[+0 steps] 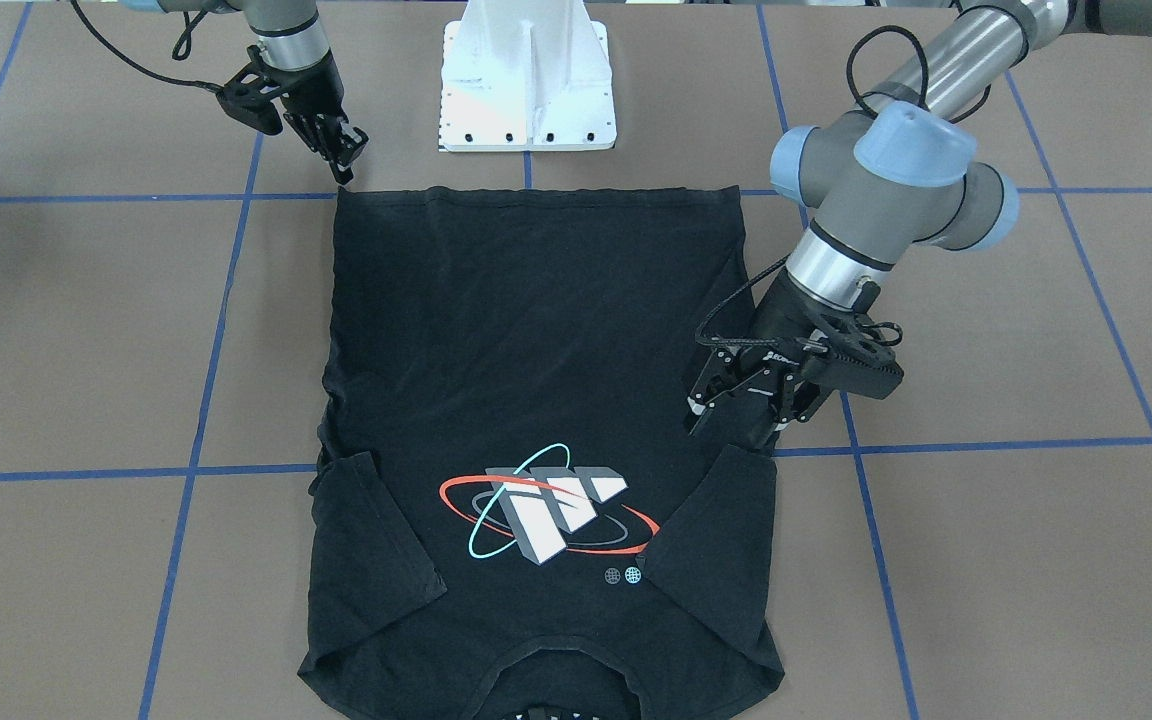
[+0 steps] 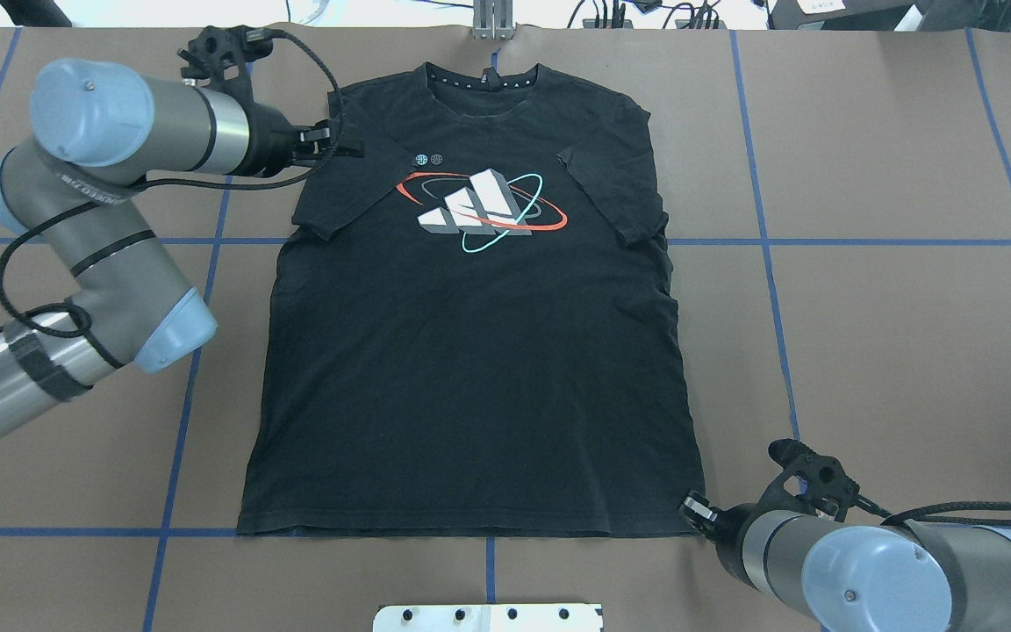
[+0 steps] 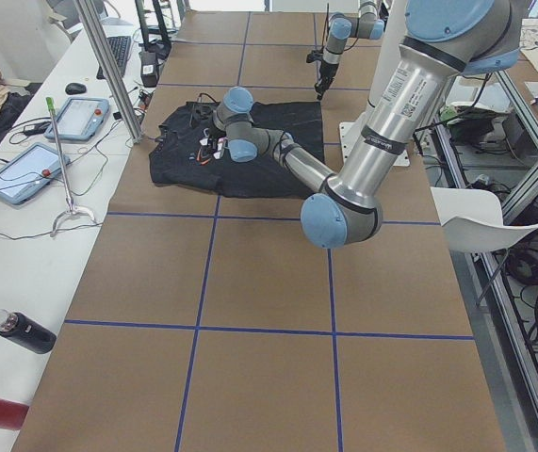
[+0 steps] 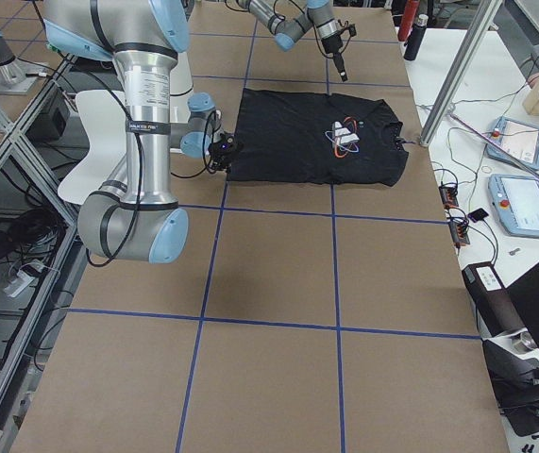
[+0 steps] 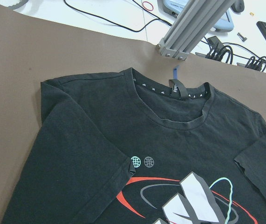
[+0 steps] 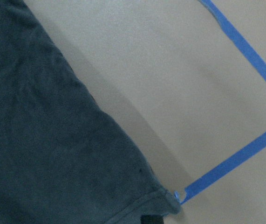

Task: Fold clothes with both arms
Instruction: 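Move the left gripper down to the other hem corner nearest the robot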

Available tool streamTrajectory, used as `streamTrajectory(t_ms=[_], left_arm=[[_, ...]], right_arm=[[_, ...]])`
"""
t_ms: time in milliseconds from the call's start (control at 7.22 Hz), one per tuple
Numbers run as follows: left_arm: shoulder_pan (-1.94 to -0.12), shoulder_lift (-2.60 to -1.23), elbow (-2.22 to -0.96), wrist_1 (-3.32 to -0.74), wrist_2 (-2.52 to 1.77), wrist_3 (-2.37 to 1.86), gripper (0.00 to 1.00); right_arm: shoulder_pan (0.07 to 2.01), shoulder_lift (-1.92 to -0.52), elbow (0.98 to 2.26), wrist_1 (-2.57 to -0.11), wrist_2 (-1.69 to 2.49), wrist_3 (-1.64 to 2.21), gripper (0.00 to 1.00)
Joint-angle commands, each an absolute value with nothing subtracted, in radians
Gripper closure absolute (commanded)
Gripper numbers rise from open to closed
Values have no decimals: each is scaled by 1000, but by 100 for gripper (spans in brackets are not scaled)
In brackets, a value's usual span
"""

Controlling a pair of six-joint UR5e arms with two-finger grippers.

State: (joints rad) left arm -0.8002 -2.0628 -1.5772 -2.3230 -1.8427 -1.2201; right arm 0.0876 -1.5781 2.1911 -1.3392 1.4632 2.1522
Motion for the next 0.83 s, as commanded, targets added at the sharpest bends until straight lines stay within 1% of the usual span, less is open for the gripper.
streamTrajectory(t_ms=[0, 139, 277, 554, 693], left_arm=[[-743, -1834, -1787, -2318, -1844, -1229, 20], [-709, -1715, -1896, -2318, -1853, -1285, 16], [-640, -1627, -1966, -2319, -1848, -1402, 15], [-513, -1553, -2017, -2321, -1836, -1474, 7], [-449, -1549, -2017, -2319, -1759, -1549, 5]], right_arm=[[68, -1578, 2218, -1339, 1468, 2152, 100], [58, -1577, 2220, -1338, 1470, 2152, 100], [52, -1575, 2221, -1338, 1471, 2154, 100], [52, -1569, 2226, -1338, 1470, 2154, 100], [54, -1580, 2220, -1338, 1459, 2154, 63]])
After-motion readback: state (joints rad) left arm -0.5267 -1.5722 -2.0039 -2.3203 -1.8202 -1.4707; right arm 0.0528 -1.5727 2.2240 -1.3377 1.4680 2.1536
